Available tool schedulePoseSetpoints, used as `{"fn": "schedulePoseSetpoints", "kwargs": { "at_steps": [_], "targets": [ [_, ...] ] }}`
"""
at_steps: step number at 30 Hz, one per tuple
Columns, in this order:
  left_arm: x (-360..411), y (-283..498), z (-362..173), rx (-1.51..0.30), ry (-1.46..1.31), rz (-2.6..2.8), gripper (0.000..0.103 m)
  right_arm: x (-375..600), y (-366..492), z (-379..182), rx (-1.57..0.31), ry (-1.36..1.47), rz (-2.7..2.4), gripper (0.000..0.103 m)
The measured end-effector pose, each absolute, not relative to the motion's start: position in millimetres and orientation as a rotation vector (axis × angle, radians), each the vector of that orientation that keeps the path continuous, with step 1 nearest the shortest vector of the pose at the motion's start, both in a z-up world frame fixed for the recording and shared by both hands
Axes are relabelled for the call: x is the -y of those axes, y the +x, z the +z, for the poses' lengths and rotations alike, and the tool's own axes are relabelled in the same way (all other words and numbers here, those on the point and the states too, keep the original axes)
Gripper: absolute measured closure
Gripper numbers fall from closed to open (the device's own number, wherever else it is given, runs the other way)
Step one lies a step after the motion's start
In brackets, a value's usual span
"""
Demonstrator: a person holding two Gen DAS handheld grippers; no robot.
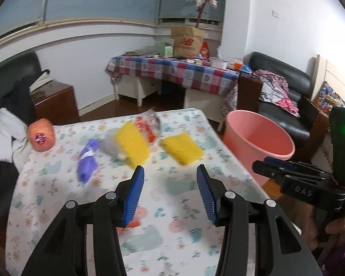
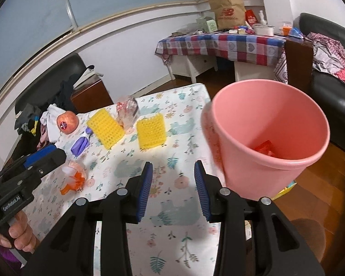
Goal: Collect trash
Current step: 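Move both tools back over the table, then grasp the purple glove with the left gripper while the right gripper grasps a yellow foam net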
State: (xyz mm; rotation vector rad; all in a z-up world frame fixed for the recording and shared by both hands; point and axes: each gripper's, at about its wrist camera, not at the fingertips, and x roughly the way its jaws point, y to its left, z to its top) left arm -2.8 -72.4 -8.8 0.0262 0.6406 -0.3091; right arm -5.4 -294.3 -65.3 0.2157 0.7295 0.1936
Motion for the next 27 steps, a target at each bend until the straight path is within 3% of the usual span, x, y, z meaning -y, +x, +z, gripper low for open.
{"fn": "schedulePoseSetpoints", "kwargs": {
  "at_steps": [13,27],
  "targets": [
    [-18,20,-28,-0.685,-0.073,-0.093,0.06,267,9,-80,-0.772,0.202,0.264,0.065],
    [-18,79,-58,-0.75,-0.044,-0.061,0.06,251,22,-91,-0.819,0.173,0.292,0.065]
  ]
}}
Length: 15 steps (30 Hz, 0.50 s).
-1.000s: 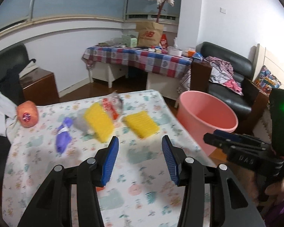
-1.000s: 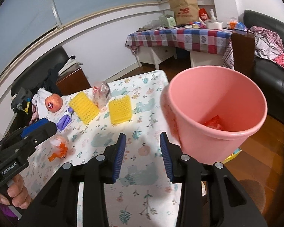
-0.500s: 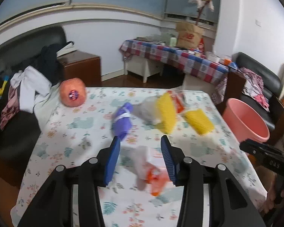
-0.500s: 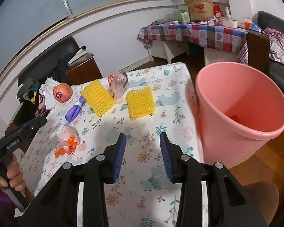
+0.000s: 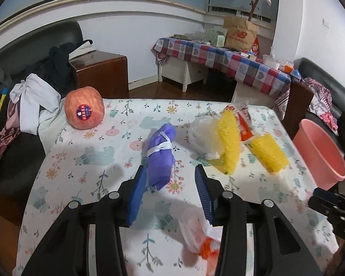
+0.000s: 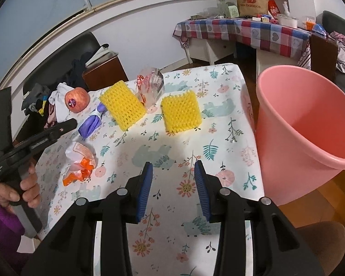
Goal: Collect trash
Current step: 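Grasp the purple glove with the left gripper while the right gripper grasps a yellow foam net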
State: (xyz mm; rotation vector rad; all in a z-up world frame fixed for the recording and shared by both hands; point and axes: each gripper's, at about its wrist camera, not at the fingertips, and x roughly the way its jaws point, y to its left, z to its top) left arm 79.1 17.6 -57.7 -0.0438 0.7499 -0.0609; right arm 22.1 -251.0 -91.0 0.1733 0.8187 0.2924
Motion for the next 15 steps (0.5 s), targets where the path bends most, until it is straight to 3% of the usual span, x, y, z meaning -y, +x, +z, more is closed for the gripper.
{"fn": "schedulePoseSetpoints", "kwargs": {
  "at_steps": [5,7,8,15],
  "targets": [
    [-20,99,-73,-0.794,-0.044,-0.036,0.068,243,36,-89,-0.819,0.152,0.304,0.065],
    [-22,103,-77,-0.806,-0.048,-0.037,0.081,240,43,-89,-0.823,0.148,0.307,0.065],
    [-23,104,-79,-0.814,-0.053,-0.038,0.083,239,46,-90,-0.827,0.146,0.309,0.065],
    [-34,99,-77,-0.801,-0.109,-0.066,0.087,223,78,-90,-0.851,0.095,0.309,0.065]
  ]
}}
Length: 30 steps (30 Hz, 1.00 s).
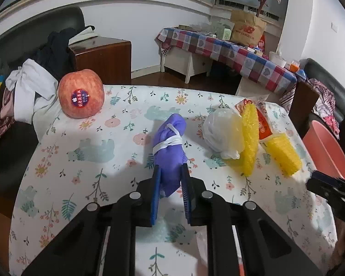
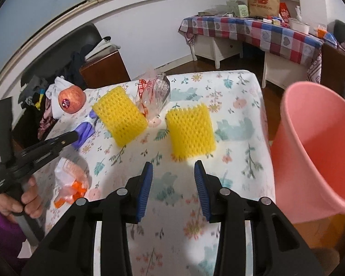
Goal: Collect trash
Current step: 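Grasp the purple glove with the left gripper while the right gripper grasps a yellow foam net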
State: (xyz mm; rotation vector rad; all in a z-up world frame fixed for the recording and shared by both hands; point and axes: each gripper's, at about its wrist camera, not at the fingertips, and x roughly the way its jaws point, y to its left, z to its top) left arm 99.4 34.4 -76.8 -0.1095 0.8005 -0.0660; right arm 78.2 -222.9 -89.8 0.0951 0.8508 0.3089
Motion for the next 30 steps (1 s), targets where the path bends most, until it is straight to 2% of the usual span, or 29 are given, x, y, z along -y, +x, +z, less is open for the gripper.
{"fn": "schedulePoseSetpoints", "kwargs": {
  "at_steps": [16,18,20,30],
  "targets": [
    [-59,69,-55,-0.756,-0.215,-0.084,0.088,204,112,-103,-0.897,-0.043,0.221,0.065],
    [-60,66,-51,-0.751,-0.223,-0.087,0.088,206,108,-103,-0.896,-0.045,0.216,0.081],
    [-60,62,-46,-0.741,-0.231,-0.095,0.089,210,105,-101,-0.893,-0.027,0.224,0.088],
    [-40,46,-26,-0.706,-0.216,-0.141,0.089,226,69,-80,-0.834,0.075,0.287,0.091]
  ]
}}
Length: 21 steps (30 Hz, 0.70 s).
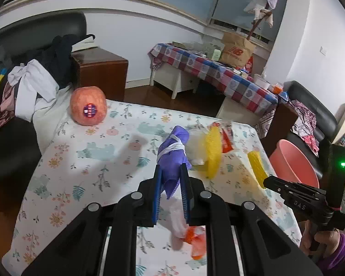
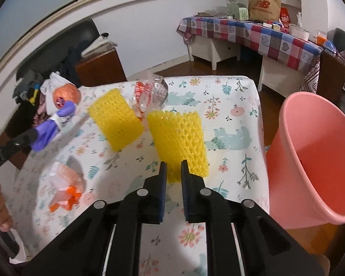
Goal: Collect trash
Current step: 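Grasp the purple glove with the left gripper while the right gripper grasps a yellow foam net, then carry the glove and foam net over the pink bucket with both grippers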
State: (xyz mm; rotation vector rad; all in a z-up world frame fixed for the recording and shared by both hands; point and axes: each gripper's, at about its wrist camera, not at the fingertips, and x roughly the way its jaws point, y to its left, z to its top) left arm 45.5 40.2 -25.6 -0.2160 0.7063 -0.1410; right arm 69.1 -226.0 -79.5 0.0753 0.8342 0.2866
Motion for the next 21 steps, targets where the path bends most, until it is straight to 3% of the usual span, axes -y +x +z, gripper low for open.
{"fn": "schedulePoseSetpoints", "kwargs": {
  "at_steps": [21],
  "targets": [
    [42,38,5,-0.664,-0.178,-0.296,0.089,273,29,-52,-0.72,0.167,0.262,0.09]
  ]
}}
